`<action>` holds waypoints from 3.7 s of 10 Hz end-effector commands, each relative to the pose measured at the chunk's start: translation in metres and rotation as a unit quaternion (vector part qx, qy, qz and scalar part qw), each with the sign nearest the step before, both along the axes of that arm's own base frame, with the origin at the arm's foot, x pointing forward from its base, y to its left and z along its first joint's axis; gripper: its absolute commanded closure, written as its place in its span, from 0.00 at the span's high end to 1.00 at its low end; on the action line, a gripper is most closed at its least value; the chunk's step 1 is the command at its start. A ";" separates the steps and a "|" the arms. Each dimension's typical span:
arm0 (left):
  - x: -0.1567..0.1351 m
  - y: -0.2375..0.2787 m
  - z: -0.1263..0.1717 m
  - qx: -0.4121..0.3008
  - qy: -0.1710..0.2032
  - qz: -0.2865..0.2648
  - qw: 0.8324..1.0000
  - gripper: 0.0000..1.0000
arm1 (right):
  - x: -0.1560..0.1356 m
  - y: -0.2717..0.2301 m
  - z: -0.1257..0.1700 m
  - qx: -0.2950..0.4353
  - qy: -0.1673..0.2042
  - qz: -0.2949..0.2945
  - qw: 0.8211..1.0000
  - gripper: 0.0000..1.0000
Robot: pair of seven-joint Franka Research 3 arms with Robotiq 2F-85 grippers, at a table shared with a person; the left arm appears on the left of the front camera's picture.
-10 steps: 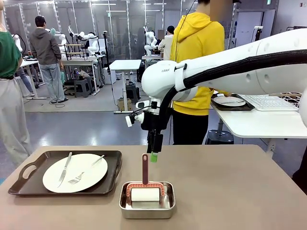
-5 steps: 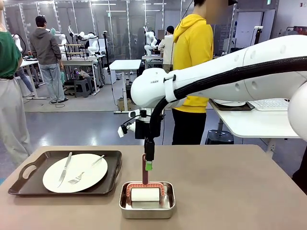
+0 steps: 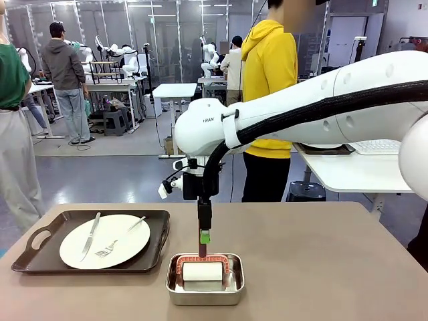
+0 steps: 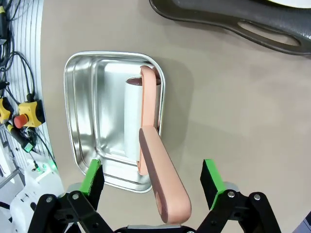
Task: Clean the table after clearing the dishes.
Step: When the left (or right) Handle tray is removed, use the left hand (or right hand) to clean the left (or right) side of the table with the Lint Roller.
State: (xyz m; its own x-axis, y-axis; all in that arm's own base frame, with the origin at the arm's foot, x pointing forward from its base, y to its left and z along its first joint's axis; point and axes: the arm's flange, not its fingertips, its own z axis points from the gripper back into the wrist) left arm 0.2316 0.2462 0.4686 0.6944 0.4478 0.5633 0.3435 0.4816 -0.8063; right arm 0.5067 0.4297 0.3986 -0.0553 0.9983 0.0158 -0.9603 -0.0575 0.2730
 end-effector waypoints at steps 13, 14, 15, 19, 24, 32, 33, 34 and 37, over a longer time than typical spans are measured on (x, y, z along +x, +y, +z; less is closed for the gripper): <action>-0.002 0.002 0.002 -0.001 -0.004 0.000 1.000 1.00 | -0.018 -0.010 0.033 0.000 -0.019 -0.018 1.000 0.10; -0.002 0.002 0.002 -0.001 -0.004 0.000 1.000 1.00 | -0.027 -0.027 0.056 0.000 -0.038 -0.043 0.998 0.10; -0.002 0.002 0.002 -0.001 -0.004 0.000 1.000 1.00 | -0.029 -0.047 0.074 0.028 -0.037 -0.068 0.997 0.10; -0.002 0.002 0.002 -0.001 -0.004 0.000 1.000 1.00 | -0.040 -0.156 0.102 0.081 -0.101 -0.283 0.950 0.10; -0.002 0.002 0.002 -0.001 -0.004 0.000 1.000 1.00 | -0.055 -0.234 0.071 0.112 -0.063 -0.609 0.783 0.10; -0.002 0.002 0.002 -0.001 -0.004 0.000 1.000 1.00 | -0.051 -0.250 0.058 0.104 -0.048 -0.620 0.776 0.10; -0.002 0.002 0.002 -0.001 -0.004 0.000 1.000 1.00 | -0.049 -0.251 0.055 0.116 -0.047 -0.610 0.782 0.21; -0.002 0.002 0.002 -0.001 -0.004 0.000 1.000 1.00 | -0.037 -0.260 0.047 0.127 -0.012 -0.646 0.753 0.21; -0.002 0.002 0.002 -0.001 -0.004 0.000 1.000 1.00 | -0.021 -0.277 0.026 0.120 0.032 -0.709 0.694 0.21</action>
State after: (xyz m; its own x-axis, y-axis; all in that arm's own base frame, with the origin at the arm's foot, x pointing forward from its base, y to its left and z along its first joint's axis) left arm 0.2316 0.2463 0.4686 0.6944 0.4479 0.5631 0.3431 0.4818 -0.8063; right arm 0.4789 0.1473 0.4212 0.9819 0.1020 0.1599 -0.1633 0.8832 0.4396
